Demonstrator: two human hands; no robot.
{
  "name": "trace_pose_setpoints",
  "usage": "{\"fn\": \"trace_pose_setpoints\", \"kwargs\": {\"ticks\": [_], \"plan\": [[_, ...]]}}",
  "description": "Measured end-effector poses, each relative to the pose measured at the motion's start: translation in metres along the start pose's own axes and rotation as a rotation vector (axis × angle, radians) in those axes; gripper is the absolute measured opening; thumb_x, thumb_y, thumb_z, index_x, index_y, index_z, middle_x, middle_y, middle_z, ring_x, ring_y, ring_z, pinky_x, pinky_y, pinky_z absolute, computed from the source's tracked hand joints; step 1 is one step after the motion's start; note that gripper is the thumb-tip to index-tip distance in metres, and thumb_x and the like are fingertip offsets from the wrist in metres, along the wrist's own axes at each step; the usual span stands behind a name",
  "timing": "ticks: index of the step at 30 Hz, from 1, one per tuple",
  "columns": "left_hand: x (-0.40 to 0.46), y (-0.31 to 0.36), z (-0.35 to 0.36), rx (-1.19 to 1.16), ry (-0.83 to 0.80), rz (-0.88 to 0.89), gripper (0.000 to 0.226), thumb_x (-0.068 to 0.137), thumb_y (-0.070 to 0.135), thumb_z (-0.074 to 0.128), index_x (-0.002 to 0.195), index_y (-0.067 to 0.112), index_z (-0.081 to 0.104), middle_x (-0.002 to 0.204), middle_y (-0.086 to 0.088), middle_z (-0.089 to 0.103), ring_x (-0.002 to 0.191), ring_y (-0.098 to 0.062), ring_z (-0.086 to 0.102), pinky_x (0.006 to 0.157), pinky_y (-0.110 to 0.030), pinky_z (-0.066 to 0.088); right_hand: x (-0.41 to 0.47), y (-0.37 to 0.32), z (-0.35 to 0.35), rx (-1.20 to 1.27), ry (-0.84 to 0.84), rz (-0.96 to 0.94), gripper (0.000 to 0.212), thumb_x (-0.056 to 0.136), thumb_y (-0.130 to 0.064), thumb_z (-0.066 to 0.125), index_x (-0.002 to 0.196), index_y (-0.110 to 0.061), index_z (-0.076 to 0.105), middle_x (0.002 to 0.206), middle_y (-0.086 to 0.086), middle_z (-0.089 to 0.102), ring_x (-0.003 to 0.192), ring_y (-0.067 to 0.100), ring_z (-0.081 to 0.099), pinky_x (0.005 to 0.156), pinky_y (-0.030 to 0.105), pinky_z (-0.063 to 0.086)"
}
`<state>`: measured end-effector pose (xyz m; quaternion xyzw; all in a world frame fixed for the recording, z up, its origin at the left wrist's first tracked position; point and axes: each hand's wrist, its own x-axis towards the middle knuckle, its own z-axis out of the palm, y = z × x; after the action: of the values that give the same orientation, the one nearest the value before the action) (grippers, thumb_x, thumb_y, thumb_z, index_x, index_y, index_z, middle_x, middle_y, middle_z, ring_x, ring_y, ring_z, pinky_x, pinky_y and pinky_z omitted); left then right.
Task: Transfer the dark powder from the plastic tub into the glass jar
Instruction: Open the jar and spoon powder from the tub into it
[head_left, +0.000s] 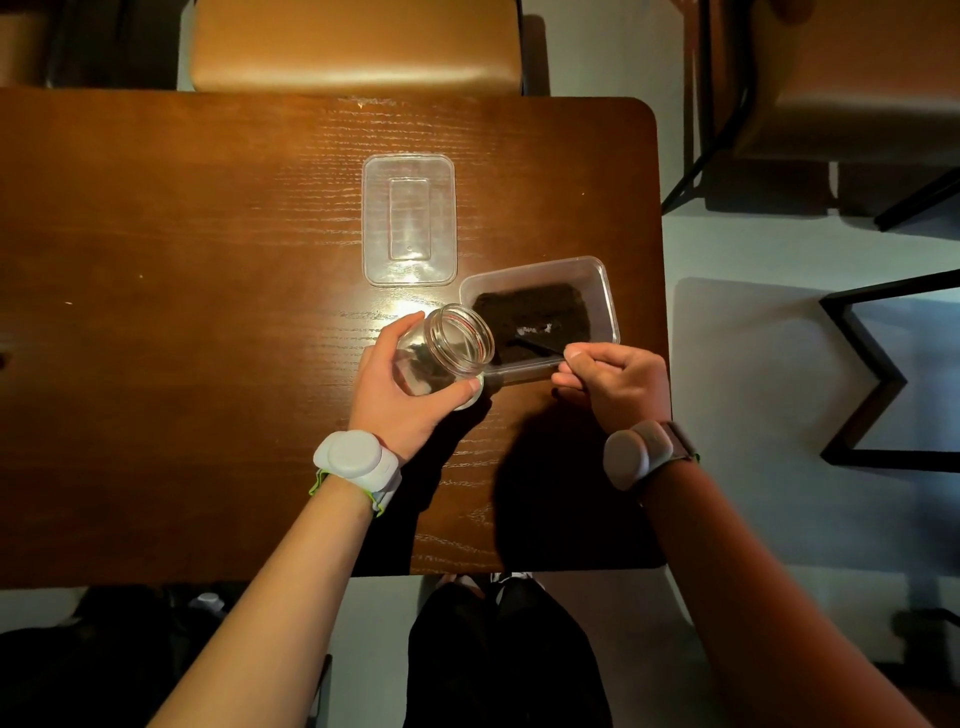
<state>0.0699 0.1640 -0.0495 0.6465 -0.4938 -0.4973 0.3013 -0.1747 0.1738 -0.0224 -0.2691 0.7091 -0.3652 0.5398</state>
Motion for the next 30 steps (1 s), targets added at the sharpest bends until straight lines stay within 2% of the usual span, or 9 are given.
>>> {"fn": "trace_pose_setpoints", "kwargs": {"ticks": [4,9,11,14,19,23,26,28,30], "plan": [[0.002,0.0,0.001,0.014,0.005,0.004,0.09,0.059,0.053,0.093,0.14,0.039,0.056,0.137,0.007,0.063,0.128,-0.015,0.06,0.11,-0.046,0.051,0.0,0.002,-0.006,0.086,-0.014,0.05,0.017,0.098,-0.01,0.069,0.11,-0.001,0.074,0.091,0.012,0.079,0.086,0.026,0.078,0.08,0.032,0.064],[0.006,0.005,0.002,0.029,-0.008,0.02,0.09,0.058,0.058,0.09,0.139,0.039,0.055,0.136,0.009,0.062,0.127,-0.015,0.059,0.108,-0.037,0.05,-0.001,-0.001,-0.015,0.137,-0.018,0.087,0.018,0.099,-0.015,0.068,0.109,-0.003,0.075,0.089,0.007,0.078,0.083,0.019,0.077,0.086,0.037,0.061],[0.007,0.007,0.003,0.034,-0.014,0.021,0.091,0.057,0.059,0.089,0.139,0.04,0.055,0.137,0.008,0.062,0.127,-0.014,0.059,0.106,-0.032,0.049,-0.003,-0.005,-0.018,0.131,-0.006,0.071,0.021,0.098,-0.016,0.068,0.113,-0.002,0.074,0.088,0.005,0.078,0.083,0.018,0.077,0.084,0.037,0.062],[0.009,0.009,0.005,0.029,-0.014,0.014,0.093,0.056,0.061,0.089,0.141,0.039,0.055,0.138,0.008,0.061,0.126,-0.013,0.059,0.102,-0.026,0.047,-0.01,-0.013,-0.023,0.169,-0.001,0.073,0.026,0.1,-0.017,0.065,0.116,0.002,0.072,0.086,0.003,0.077,0.078,0.014,0.075,0.073,0.028,0.061],[0.011,0.008,0.008,0.023,-0.009,0.015,0.093,0.057,0.058,0.091,0.14,0.039,0.055,0.137,0.008,0.062,0.126,-0.013,0.06,0.107,-0.034,0.051,-0.03,-0.032,-0.018,0.137,-0.003,-0.01,0.011,0.099,-0.014,0.066,0.1,-0.01,0.077,0.086,0.001,0.08,0.08,0.018,0.077,0.068,0.024,0.061],[0.011,0.007,0.009,0.02,-0.004,0.02,0.093,0.057,0.057,0.09,0.141,0.038,0.055,0.138,0.007,0.062,0.127,-0.013,0.059,0.107,-0.032,0.049,-0.041,-0.038,0.003,-0.052,-0.047,-0.169,0.01,0.097,-0.011,0.069,0.103,-0.012,0.077,0.083,-0.002,0.078,0.076,0.011,0.077,0.066,0.02,0.06],[0.01,0.004,0.009,0.024,-0.01,0.034,0.092,0.059,0.054,0.091,0.142,0.037,0.054,0.139,0.008,0.062,0.128,-0.014,0.06,0.109,-0.035,0.05,-0.046,-0.033,0.018,-0.43,-0.022,-0.518,0.014,0.098,-0.016,0.069,0.11,-0.015,0.077,0.093,0.0,0.077,0.074,0.006,0.073,0.067,0.013,0.056],[0.009,0.003,0.009,0.02,-0.011,0.036,0.092,0.059,0.053,0.092,0.141,0.037,0.055,0.139,0.008,0.063,0.128,-0.014,0.06,0.109,-0.036,0.05,-0.045,-0.031,0.021,-0.633,-0.006,-0.711,0.02,0.1,-0.024,0.066,0.113,-0.015,0.078,0.096,0.001,0.076,0.079,0.007,0.07,0.07,0.019,0.057],[0.008,0.002,0.009,0.015,-0.01,0.034,0.091,0.058,0.053,0.091,0.141,0.037,0.055,0.138,0.009,0.063,0.128,-0.014,0.06,0.109,-0.034,0.05,-0.043,-0.033,0.018,-0.635,0.025,-0.77,0.021,0.1,-0.024,0.065,0.113,-0.015,0.078,0.095,0.002,0.076,0.08,0.009,0.069,0.071,0.023,0.057]]}}
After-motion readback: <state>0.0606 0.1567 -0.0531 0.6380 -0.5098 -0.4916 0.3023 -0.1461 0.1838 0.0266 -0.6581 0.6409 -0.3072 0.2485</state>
